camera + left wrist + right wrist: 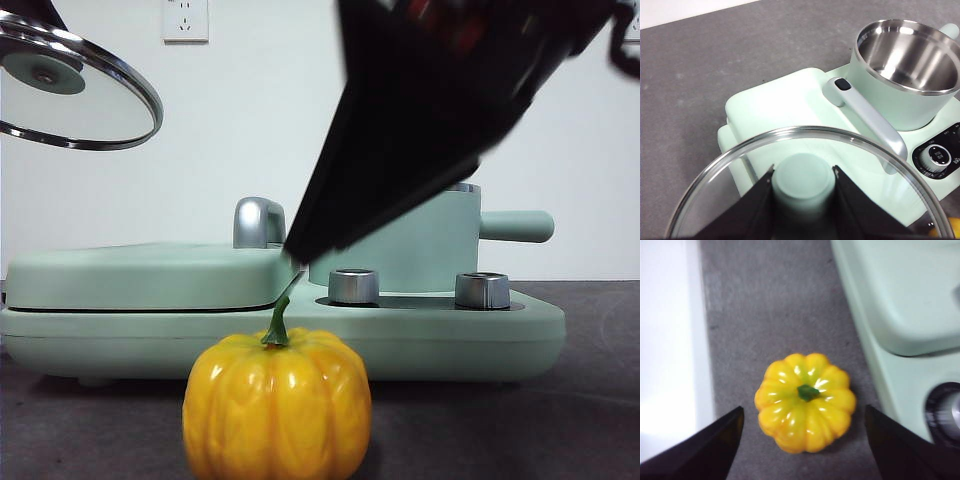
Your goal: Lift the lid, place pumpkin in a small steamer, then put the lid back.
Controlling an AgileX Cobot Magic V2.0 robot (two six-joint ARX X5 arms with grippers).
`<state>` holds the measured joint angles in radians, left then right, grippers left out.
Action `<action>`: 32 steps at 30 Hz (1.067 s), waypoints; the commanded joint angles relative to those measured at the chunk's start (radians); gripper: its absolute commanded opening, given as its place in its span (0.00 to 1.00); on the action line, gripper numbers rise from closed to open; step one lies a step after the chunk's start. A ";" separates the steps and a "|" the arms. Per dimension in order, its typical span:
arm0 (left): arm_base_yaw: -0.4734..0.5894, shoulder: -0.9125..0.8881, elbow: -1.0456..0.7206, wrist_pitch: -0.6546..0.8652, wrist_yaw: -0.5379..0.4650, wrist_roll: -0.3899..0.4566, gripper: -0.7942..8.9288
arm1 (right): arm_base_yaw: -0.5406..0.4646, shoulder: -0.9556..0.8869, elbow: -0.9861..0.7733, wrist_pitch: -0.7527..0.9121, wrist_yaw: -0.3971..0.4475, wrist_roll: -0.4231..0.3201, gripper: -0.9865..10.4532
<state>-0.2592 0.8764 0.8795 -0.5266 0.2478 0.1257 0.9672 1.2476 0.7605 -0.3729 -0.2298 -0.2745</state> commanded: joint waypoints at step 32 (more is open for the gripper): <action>-0.002 0.001 0.013 0.034 0.003 -0.011 0.10 | 0.018 0.176 0.045 0.026 -0.060 0.138 0.38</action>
<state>-0.2592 0.8764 0.8795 -0.5266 0.2478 0.1181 0.9741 1.4216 0.7895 -0.3386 -0.2878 -0.1749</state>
